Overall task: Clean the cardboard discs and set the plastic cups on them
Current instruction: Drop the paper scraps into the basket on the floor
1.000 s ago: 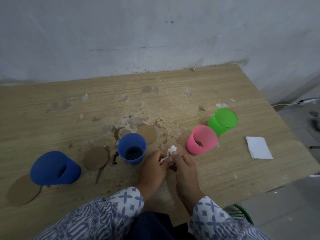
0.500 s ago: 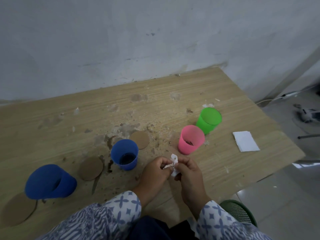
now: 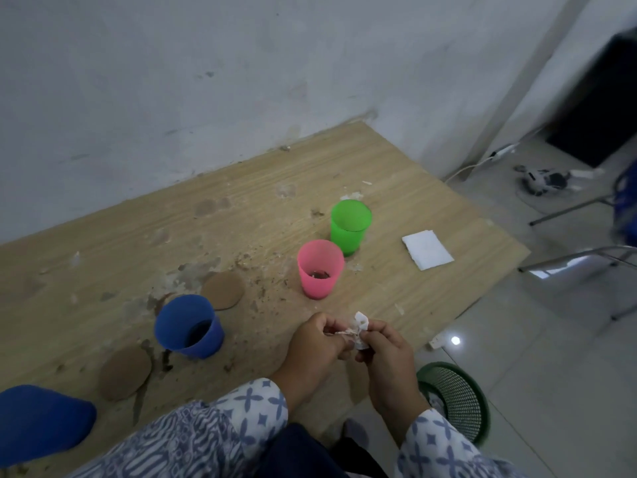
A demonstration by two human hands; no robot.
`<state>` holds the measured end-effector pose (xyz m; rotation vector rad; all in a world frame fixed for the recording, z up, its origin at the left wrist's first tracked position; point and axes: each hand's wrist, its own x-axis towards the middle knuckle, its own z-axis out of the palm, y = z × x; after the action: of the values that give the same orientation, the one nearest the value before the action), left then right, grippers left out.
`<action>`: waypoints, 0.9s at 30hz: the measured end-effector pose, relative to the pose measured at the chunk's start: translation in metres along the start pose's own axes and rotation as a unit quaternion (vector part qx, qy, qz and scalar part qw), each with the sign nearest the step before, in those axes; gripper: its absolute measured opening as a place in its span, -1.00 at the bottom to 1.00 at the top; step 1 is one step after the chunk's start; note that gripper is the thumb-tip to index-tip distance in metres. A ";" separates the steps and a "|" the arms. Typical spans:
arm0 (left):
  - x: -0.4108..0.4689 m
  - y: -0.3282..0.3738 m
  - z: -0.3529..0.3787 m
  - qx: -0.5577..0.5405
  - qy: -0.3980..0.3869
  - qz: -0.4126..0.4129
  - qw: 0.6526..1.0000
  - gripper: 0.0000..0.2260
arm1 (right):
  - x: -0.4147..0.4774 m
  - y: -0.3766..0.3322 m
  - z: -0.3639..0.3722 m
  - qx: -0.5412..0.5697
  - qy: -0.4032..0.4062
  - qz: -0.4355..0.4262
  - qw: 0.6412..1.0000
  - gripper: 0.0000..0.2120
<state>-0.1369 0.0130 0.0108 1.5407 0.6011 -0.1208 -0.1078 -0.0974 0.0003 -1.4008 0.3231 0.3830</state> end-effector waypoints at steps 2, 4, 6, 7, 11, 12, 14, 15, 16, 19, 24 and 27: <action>0.003 0.002 0.015 0.009 -0.015 0.004 1.000 -0.90 | 0.003 -0.002 -0.013 0.018 0.021 -0.002 1.000 -0.81; 0.006 0.003 0.033 0.024 -0.036 0.006 0.999 -0.91 | 0.007 -0.003 -0.027 0.033 0.047 -0.003 0.998 -0.83; 0.011 0.004 0.054 0.039 -0.056 0.007 0.998 -0.93 | 0.012 -0.003 -0.044 0.045 0.074 -0.006 0.996 -0.84; 0.013 0.004 0.064 0.044 -0.063 0.005 0.997 -0.93 | 0.013 -0.002 -0.052 0.048 0.084 -0.010 0.995 -0.84; 0.019 0.005 0.106 0.075 -0.097 0.004 0.992 -0.91 | 0.017 -0.001 -0.088 0.052 0.120 -0.021 0.991 -0.85; 0.021 0.004 0.119 0.086 -0.112 0.004 0.990 -0.90 | 0.018 0.000 -0.099 0.054 0.134 -0.022 0.989 -0.85; 0.025 0.001 0.140 0.103 -0.136 0.006 0.985 -0.88 | 0.020 0.001 -0.118 0.064 0.159 -0.024 0.985 -0.87; 0.027 0.000 0.152 0.115 -0.147 0.008 0.982 -0.88 | 0.021 0.002 -0.127 0.069 0.173 -0.025 0.982 -0.87; 0.029 -0.003 0.164 0.128 -0.157 0.006 0.979 -0.87 | 0.023 0.004 -0.137 0.076 0.189 -0.027 0.979 -0.87; 0.036 -0.010 0.196 0.167 -0.193 -0.012 0.967 -0.87 | 0.028 0.010 -0.163 0.101 0.234 -0.027 0.967 -0.85; 0.051 -0.037 0.249 0.194 -0.228 -0.082 0.951 -0.87 | 0.046 0.032 -0.206 0.134 0.295 0.013 0.946 -0.80; 0.064 -0.060 0.275 0.198 -0.228 -0.150 0.941 -0.84 | 0.063 0.053 -0.230 0.152 0.314 0.061 0.935 -0.80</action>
<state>-0.0295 -0.2344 -0.0929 1.7178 0.4476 -0.8533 -0.0739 -0.3139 -0.1075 -1.1674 0.9563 -0.0338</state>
